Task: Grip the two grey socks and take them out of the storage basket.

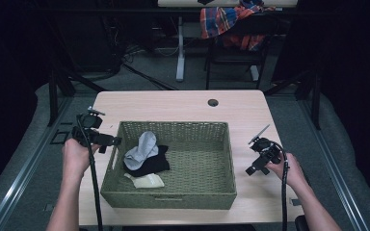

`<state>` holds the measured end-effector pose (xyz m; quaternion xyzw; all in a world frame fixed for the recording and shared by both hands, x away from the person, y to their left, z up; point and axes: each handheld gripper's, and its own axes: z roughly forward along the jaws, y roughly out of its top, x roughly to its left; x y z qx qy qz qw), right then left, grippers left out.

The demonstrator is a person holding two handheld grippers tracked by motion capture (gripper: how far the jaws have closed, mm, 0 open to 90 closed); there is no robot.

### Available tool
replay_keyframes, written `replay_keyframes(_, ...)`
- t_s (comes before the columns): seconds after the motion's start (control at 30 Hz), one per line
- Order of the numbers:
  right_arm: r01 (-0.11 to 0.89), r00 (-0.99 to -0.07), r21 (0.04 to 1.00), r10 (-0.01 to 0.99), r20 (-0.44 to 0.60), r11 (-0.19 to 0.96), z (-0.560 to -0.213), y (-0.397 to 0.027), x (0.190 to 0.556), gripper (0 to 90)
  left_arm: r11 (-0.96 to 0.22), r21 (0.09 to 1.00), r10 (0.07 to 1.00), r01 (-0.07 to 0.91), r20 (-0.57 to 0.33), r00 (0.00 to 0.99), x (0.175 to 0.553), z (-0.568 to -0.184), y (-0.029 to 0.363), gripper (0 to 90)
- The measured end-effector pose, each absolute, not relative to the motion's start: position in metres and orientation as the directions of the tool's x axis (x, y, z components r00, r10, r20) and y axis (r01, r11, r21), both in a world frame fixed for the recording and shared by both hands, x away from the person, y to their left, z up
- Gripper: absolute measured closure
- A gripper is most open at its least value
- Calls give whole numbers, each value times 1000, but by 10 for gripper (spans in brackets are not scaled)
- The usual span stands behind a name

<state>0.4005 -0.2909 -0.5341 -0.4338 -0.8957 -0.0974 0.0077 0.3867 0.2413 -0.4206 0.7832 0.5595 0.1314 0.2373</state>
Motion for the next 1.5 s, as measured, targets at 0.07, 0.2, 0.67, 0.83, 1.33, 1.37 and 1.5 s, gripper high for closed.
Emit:
replay_keyframes(0.07,785,-616,165,781,103,598,-535,-291,400,71,-284,511,933,811,-48,357,390,-420,234,0)
replay_keyframes(0.2,781,-621,168,777,99,602,-534,-291,401,71,-311,501,923,807,-43,383,395,-420,223,0)
replay_keyframes(0.67,779,-624,161,774,106,606,-535,-292,401,71,-397,471,887,787,-25,462,414,-432,186,1)
replay_keyframes(0.83,811,-577,209,807,128,546,-539,-292,398,71,-421,441,880,793,-14,475,420,-442,175,69)
replay_keyframes(1.33,802,-592,183,796,123,568,-541,-289,400,73,-497,321,852,806,3,524,431,-479,156,629)
replay_keyframes(1.37,790,-610,165,784,115,590,-540,-289,401,73,-510,305,846,804,11,533,431,-482,155,685)
replay_keyframes(1.5,784,-618,149,779,103,602,-536,-289,401,74,-513,311,844,800,14,536,430,-483,154,818)
